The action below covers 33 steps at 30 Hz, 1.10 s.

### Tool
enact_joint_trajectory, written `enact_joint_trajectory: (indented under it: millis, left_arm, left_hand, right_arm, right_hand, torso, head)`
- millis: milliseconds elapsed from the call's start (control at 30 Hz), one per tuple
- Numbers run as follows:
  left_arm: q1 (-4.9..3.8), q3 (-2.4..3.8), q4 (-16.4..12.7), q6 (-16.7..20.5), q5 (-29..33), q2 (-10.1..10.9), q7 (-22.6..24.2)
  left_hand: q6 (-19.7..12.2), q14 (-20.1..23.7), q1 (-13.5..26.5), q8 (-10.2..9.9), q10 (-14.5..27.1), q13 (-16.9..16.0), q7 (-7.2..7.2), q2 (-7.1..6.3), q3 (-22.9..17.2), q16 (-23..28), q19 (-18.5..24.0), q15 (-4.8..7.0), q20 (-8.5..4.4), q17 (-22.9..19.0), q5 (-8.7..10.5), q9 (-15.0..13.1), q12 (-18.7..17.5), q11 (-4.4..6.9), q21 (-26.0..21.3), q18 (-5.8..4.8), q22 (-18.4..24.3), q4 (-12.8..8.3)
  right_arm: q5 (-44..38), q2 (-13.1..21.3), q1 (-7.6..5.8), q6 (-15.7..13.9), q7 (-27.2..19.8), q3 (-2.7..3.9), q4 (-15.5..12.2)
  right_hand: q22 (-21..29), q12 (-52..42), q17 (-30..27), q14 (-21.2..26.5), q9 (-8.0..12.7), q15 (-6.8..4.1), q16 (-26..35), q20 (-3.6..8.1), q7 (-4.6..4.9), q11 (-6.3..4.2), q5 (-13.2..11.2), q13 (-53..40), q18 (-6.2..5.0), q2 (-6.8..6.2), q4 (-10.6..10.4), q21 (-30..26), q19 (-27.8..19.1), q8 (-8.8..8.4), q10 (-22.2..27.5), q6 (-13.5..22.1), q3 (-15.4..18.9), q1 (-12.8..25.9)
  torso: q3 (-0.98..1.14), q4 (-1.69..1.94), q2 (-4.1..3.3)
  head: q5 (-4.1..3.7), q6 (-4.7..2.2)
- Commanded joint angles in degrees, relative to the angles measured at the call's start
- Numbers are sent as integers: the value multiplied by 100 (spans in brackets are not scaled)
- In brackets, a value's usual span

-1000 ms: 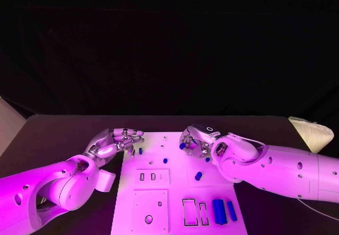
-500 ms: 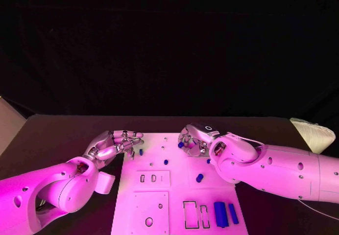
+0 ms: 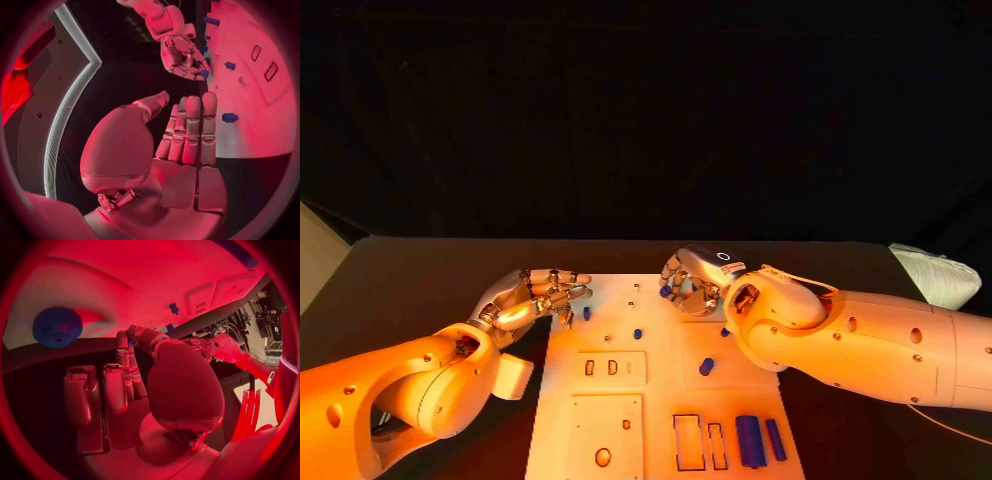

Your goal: Assemble the parts on the task board

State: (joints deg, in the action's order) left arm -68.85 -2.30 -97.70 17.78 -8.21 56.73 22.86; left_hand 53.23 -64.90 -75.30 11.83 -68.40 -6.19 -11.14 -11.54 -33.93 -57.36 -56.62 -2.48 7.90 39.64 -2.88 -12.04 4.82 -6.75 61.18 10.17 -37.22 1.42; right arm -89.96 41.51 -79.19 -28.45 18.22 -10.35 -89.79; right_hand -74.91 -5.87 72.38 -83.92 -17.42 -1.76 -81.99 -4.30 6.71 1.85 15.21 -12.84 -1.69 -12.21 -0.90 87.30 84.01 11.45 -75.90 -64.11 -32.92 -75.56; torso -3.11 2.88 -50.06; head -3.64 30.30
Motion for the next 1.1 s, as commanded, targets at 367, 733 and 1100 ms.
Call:
enact_joint_trajectory:
  millis: [367,733,1100]
  left_arm:
    - [-9,5,-10,-58,-16,-26,16]
    - [-10,5,-18,-62,-15,-31,9]
    - [-10,5,12,-66,-15,-28,5]
  left_hand:
    - [-47,35,-9,-21,40,6,-11,10,-23,-20,-15,-11,10,-10,6,-8,-20,-17,27,2,-5,0]
    - [-49,29,-10,-21,46,7,-12,8,-28,-25,-27,-13,12,-12,6,-9,-21,-19,49,-2,-33,-4]
    - [-49,29,-10,-21,46,7,-12,8,-28,-25,-27,-13,12,-12,6,-9,-21,-19,49,-2,-33,-4]
  right_arm:
    - [-127,-446,-16,98,88,6,209]
    - [-345,-684,-18,18,258,7,454]
    - [-422,-645,-19,-69,295,13,356]
  right_hand:
    - [-1139,2,0,-287,-385,-48,-35,44,-86,9,15,3,82,31,17,36,434,218,-10,-126,-7,28]
    - [-1138,4,-12,-284,-391,-49,-31,46,-86,9,17,-1,82,33,18,35,433,219,-7,-120,-10,29]
    - [-1144,8,-12,-284,-397,-49,-31,47,-85,9,22,-4,83,31,19,38,435,219,-3,-113,-10,33]
  torso:
    - [-24,18,-43]
    - [-53,44,-78]
    - [-52,44,-92]
  head:
    - [6,-24]
    - [6,-15]
    - [14,-7]
